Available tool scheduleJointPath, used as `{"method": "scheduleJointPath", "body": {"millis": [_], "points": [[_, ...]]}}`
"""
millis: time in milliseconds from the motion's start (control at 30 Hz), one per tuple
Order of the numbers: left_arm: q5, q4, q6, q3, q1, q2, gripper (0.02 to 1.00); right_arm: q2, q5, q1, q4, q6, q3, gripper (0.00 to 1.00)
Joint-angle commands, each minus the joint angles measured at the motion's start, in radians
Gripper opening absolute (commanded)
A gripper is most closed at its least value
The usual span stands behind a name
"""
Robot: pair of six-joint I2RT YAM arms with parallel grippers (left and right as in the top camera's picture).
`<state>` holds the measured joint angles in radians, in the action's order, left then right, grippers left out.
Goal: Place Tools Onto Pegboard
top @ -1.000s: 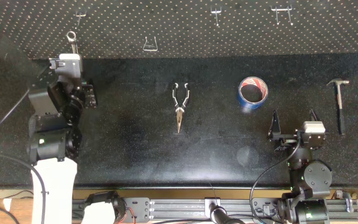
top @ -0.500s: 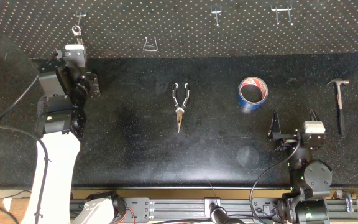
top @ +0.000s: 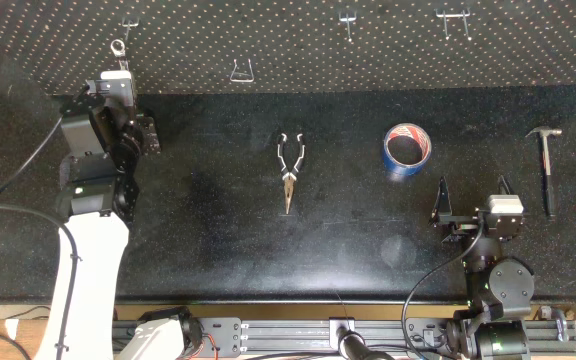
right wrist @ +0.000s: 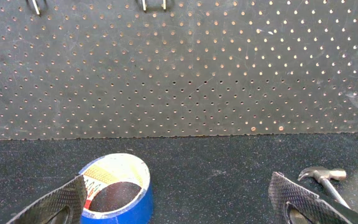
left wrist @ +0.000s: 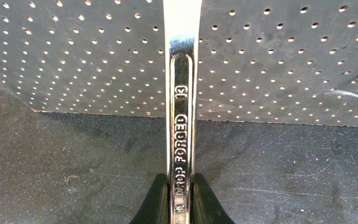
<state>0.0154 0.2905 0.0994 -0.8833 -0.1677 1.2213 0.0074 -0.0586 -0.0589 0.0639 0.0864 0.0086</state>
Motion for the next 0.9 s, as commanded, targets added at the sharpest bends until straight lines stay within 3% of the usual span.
{"method": "scheduleJointPath", "body": {"millis": [33,333,533,600,900], "points": [[0.017,-0.019,-0.018,-0.008,-0.029,0.020,0.029,-0.006,-0.012,0.004,0.002,0.014,-0.005,0.958],[-0.050,0.006,-0.014,-0.008,-0.025,-0.009,0.029,-0.006,-0.012,0.004,0.003,0.014,-0.005,0.958],[-0.041,-0.004,-0.002,-0.008,-0.010,0.009,0.029,-0.006,-0.012,0.004,0.003,0.014,-0.005,0.958],[0.015,-0.012,-0.014,-0.008,-0.010,0.011,0.027,-0.006,-0.012,0.004,0.003,0.014,-0.005,0.958],[0.014,-0.019,-0.014,-0.008,-0.009,0.051,0.027,-0.006,-0.012,0.004,0.003,0.014,-0.005,0.958]]}}
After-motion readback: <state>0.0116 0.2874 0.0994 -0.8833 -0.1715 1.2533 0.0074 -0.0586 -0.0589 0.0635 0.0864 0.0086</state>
